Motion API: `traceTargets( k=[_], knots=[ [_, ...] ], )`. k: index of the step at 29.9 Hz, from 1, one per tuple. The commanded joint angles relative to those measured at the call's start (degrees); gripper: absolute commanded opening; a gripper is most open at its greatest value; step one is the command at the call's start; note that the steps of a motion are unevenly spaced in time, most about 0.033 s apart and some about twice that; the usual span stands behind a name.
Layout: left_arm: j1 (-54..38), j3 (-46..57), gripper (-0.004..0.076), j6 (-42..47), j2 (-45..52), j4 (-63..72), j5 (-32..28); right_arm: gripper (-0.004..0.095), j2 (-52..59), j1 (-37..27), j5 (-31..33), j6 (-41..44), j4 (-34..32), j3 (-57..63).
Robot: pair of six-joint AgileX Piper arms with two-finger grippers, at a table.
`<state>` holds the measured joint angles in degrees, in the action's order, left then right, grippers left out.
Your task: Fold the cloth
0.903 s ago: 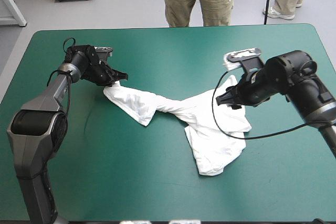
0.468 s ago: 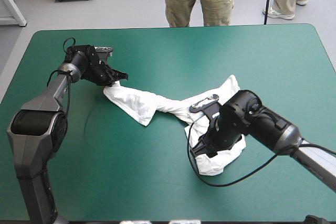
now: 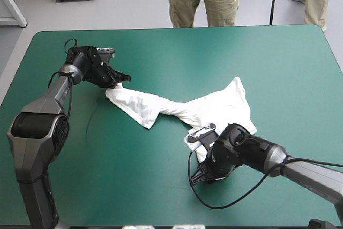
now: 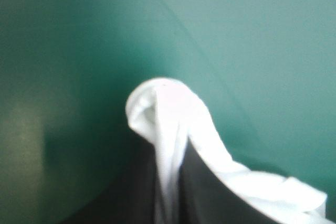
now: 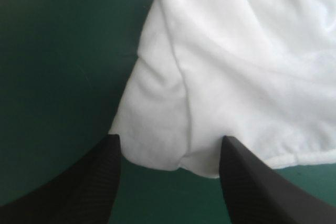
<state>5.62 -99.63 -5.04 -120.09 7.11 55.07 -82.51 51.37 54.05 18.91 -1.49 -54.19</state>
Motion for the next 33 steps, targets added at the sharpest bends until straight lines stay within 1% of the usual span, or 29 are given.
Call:
traceTargets(
  k=[1,5,8,9,10,11,12,13,15,16,20,23,26,30,33],
  knots=[
    [0.0,-1.2,-0.0009,0.1,2.5,-0.4,-0.7,0.0538,-0.9,0.1,-4.3,-0.7,-0.6,-0.2],
    [0.0,-1.2,-0.0009,0.1,2.5,-0.4,0.0,0.0537,-4.6,0.1,-6.4,-0.7,-0.3,-0.2],
    [0.0,-1.2,-0.0009,0.1,2.5,0.0,0.2,0.0536,-7.7,0.1,-6.3,-0.7,-0.3,-0.2],
    [0.0,-1.2,-0.0009,0.1,2.5,0.0,0.4,0.0525,-8.8,0.1,-6.3,-0.7,0.2,-0.2],
    [0.0,-1.2,-0.0009,0.1,2.5,0.3,0.6,0.0492,-9.8,0.1,-6.3,-0.7,0.9,-0.2],
    [0.0,-1.2,-0.0009,0.0,2.6,0.9,0.9,0.0443,-10.8,0.1,-6.3,-0.7,1.5,-0.2],
    [0.0,-1.2,-0.0009,0.0,2.6,1.2,1.2,0.0355,-11.5,0.1,-6.3,-0.7,2.0,-0.2],
    [0.0,-1.2,-0.0009,0.0,3.0,1.3,1.5,0.024,-11.9,0.1,-6.1,-0.8,2.3,-0.2],
    [0.0,-1.2,-0.0009,0.0,3.8,1.3,2.0,-0.0025,-12.2,0.1,-5.0,-0.8,2.0,-0.2],
    [0.0,-1.2,-0.0009,-0.2,4.3,1.3,2.1,-0.0008,-11.8,0.0,-4.3,-0.6,1.5,-0.3],
    [-0.1,-1.2,-0.0009,-0.8,8.1,1.3,2.3,-0.0018,-8.1,-1.0,-2.8,-0.6,0.9,-1.3],
    [-0.1,-1.2,-0.0009,-1.4,11.9,1.3,3.2,-0.0018,-3.4,-3.1,-1.3,0.1,0.2,-3.4],
    [-0.1,-1.2,-0.0009,-2.2,16.5,1.3,4.2,-0.0017,1.6,-6.0,1.4,0.5,-1.6,-7.2],
    [-0.1,-1.2,-0.0009,-2.2,22.7,1.3,5.1,-0.0017,8.5,-10.9,5.7,-0.5,-7.1,-15.1],
    [-0.1,-1.2,-0.0009,-2.4,27.8,1.5,5.5,-0.0017,12.0,-14.3,7.1,-2.4,-11.0,-22.2]
  ],
)
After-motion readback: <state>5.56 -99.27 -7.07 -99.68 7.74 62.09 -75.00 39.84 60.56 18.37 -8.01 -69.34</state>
